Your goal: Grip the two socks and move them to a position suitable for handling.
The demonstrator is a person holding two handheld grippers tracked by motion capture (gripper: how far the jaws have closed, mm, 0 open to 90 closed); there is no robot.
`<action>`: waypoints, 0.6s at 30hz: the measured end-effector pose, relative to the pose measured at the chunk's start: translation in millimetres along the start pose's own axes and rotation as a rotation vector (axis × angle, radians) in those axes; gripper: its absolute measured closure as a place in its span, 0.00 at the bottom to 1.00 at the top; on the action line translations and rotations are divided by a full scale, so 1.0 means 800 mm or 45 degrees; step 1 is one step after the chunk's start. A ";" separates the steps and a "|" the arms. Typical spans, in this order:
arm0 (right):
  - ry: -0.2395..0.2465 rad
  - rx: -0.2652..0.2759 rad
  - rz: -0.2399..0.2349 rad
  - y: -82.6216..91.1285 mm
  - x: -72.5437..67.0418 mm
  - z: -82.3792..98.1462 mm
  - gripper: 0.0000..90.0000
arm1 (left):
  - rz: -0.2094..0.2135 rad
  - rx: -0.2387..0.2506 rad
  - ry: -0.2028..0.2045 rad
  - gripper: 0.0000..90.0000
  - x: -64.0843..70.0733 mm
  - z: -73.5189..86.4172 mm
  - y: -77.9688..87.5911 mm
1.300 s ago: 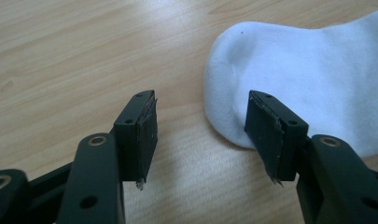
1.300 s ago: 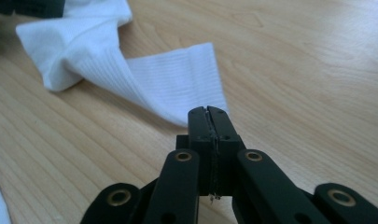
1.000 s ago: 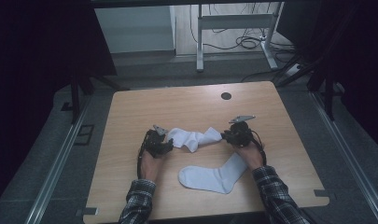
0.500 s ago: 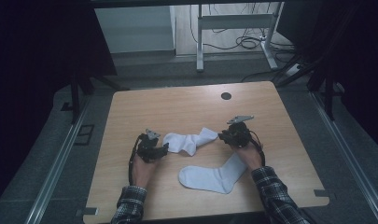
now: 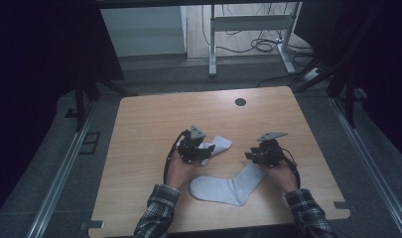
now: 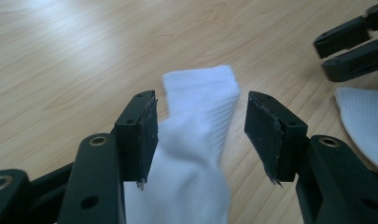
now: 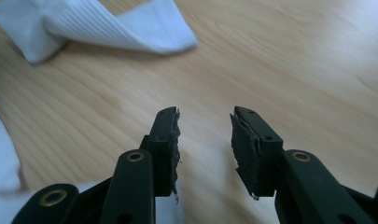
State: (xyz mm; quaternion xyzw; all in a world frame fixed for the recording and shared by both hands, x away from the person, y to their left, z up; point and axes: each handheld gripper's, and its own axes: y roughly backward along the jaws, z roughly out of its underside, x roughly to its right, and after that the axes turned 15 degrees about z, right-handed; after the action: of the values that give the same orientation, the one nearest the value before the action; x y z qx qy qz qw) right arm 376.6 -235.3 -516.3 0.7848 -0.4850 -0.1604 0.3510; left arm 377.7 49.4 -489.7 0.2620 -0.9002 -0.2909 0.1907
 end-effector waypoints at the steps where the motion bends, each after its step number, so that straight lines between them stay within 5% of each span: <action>1: -0.011 -0.005 0.005 0.003 0.004 0.004 0.66 | 0.008 -0.012 -0.003 0.49 0.001 -0.003 -0.009; 11: -0.064 -0.046 0.060 0.029 0.047 0.049 0.61 | -0.009 -0.133 -0.048 0.51 0.001 -0.003 -0.057; 13: -0.067 -0.054 0.069 0.029 0.052 0.055 0.60 | -0.026 -0.162 -0.057 0.60 0.002 0.001 -0.061; 16: -0.077 -0.050 0.069 0.027 0.054 0.058 0.60 | 0.035 -0.182 -0.040 0.86 0.002 0.003 -0.059; 18: -0.076 -0.047 0.069 0.027 0.054 0.057 0.60 | 0.089 -0.142 -0.034 0.91 0.007 -0.002 -0.051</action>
State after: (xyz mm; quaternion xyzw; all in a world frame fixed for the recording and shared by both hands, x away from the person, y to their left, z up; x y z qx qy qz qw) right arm 356.5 -297.4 -529.4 0.7596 -0.5132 -0.1832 0.3551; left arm 388.8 17.0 -513.2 0.2154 -0.8937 -0.3373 0.2029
